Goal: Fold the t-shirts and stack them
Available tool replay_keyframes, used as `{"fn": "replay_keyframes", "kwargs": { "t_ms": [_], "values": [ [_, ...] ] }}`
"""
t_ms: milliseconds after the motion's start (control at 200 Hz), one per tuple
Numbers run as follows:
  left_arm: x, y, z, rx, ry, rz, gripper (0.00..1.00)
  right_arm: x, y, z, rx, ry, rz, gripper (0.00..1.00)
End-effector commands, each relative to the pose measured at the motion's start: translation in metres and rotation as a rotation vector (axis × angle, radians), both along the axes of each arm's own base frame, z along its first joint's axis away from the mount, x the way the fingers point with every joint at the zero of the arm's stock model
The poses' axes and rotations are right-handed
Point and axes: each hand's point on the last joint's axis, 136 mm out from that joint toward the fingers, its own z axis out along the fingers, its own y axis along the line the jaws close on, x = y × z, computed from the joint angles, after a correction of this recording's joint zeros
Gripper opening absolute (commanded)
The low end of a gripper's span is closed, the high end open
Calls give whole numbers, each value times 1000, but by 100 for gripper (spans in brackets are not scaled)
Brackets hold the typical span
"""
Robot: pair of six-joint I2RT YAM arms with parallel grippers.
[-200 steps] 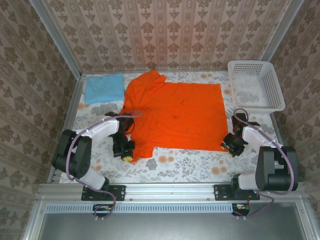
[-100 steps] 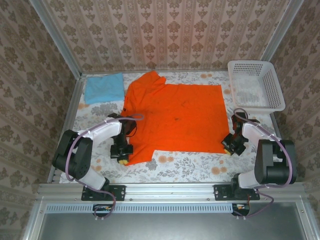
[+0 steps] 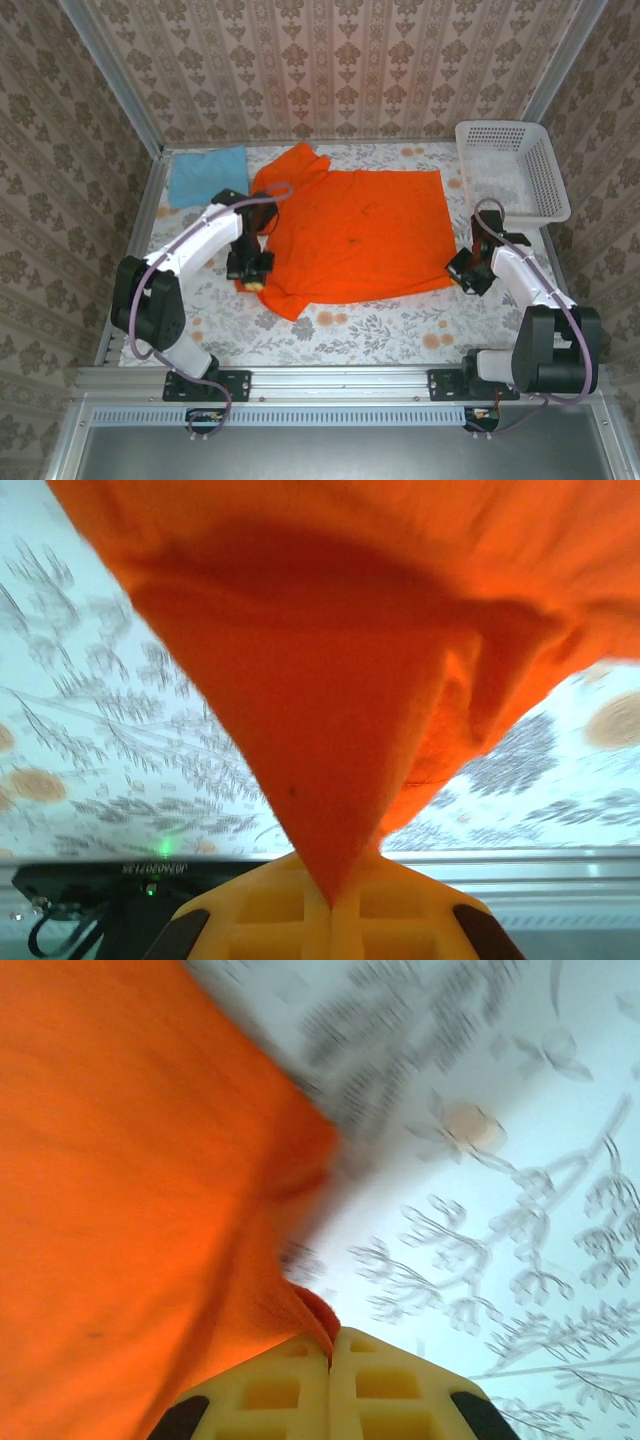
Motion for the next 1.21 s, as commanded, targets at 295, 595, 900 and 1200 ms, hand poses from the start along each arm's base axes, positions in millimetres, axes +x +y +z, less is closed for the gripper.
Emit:
{"fn": "replay_keyframes", "kwargs": {
  "t_ms": [295, 595, 900, 1200],
  "values": [
    [135, -15, 10, -60, -67, 34, 0, 78, -10, 14, -5, 33, 10, 0],
    [206, -4, -10, -40, -119, 110, 0, 112, -18, -6, -14, 107, -21, 4],
    [231, 13, 25, -28, -334, 195, 58, 104, -39, 17, -82, 34, -64, 48],
    [139, 13, 1, -190, -225, 171, 53, 81, 23, 14, 109, -193, 124, 41]
  ]
}}
